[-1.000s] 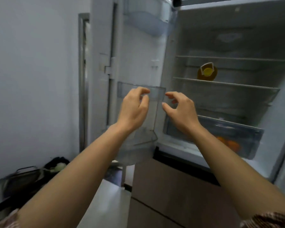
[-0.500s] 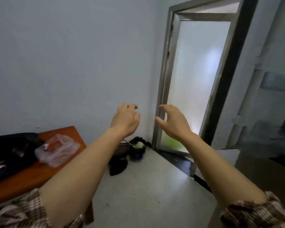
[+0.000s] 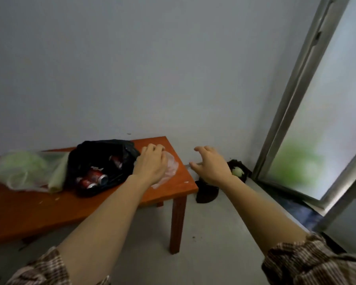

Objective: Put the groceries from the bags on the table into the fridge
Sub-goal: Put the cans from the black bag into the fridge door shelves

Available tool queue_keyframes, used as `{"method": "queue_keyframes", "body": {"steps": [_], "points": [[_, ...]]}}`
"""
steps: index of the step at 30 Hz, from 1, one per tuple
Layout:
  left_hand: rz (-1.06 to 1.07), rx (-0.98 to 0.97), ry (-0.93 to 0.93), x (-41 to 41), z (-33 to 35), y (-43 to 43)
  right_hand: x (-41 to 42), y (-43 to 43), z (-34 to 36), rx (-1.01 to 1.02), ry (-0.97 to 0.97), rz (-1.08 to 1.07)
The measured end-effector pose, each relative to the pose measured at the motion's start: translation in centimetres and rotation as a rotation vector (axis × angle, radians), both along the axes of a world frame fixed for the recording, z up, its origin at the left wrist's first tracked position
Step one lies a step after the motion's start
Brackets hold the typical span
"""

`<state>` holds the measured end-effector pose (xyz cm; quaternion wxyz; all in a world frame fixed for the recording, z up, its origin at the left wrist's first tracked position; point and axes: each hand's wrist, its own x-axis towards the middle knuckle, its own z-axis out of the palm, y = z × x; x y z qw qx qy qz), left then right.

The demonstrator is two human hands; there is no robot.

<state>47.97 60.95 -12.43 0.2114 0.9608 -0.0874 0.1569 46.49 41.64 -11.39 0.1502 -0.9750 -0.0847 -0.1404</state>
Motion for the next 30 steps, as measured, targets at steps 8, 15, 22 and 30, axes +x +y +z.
{"method": "queue_keyframes", "body": {"steps": [8, 15, 22, 30], "points": [[0.157, -0.005, 0.104, 10.5, -6.1, 11.8, 13.2, 11.5, -6.1, 0.025, 0.109, 0.145], [0.230, 0.017, 0.240, 15.9, -12.7, 22.6, 20.9, 19.7, -11.0, -0.014, 0.280, 0.223], [0.163, 0.138, 0.349, 19.4, -17.8, 30.5, 25.3, 27.3, -16.1, -0.015, 0.428, 0.287], [-0.250, 0.199, 0.415, 22.9, -21.6, 36.5, 27.7, 35.7, -21.6, 0.057, 0.604, 0.180]]}}
